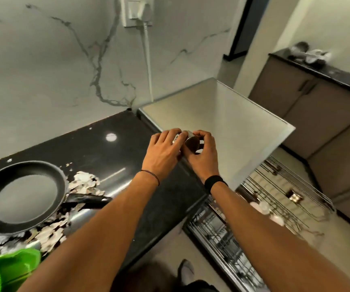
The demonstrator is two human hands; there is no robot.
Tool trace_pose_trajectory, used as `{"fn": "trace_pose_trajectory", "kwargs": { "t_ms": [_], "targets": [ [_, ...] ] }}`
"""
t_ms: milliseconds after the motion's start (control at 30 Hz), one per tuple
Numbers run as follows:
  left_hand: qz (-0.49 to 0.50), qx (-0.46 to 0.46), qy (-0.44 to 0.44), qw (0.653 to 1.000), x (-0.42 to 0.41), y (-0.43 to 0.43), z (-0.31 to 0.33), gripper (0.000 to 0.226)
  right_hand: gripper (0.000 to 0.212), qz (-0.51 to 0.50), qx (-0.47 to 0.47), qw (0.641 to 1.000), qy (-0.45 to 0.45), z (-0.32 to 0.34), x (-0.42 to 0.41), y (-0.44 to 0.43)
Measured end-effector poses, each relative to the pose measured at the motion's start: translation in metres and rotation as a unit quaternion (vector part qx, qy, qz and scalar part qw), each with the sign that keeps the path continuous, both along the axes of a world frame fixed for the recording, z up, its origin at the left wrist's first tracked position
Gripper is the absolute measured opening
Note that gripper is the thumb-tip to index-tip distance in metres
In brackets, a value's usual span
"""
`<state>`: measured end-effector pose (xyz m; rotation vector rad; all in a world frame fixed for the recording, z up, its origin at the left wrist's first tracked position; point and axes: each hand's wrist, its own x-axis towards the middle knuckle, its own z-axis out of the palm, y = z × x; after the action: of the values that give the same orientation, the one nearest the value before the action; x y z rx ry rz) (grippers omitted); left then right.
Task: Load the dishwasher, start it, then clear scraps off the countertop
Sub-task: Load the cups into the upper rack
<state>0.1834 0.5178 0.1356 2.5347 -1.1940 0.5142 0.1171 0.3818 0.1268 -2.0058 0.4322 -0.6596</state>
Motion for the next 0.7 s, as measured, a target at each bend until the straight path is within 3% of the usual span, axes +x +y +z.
{"fn": "trace_pose_trajectory", "kwargs": {
  "t_ms": [167, 367, 533, 700],
  "targets": [
    [-0.069, -0.013, 0.02, 0.997, -0.026, -0.049, 0.003, 0.07, 0.067, -0.017, -0.053, 0.998, 0.01, 0.004, -0.062, -0.05],
    [-0.136, -0.017, 0.008, 0.991, -0.052, -0.104, -0.005, 0.071, 0.098, -0.009, -0.254, 0.965, 0.066, 0.003, -0.126, -0.109],
    [-0.219, 0.008, -0.006, 0.976, -0.077, -0.151, -0.01, 0.071, 0.086, -0.021, -0.401, 0.908, 0.12, -0.005, -0.18, -0.154],
    [-0.294, 0.058, 0.009, 0.954, -0.111, -0.198, -0.011, 0.077, 0.078, -0.051, -0.41, 0.901, 0.129, -0.018, -0.225, -0.19]
  ]
}}
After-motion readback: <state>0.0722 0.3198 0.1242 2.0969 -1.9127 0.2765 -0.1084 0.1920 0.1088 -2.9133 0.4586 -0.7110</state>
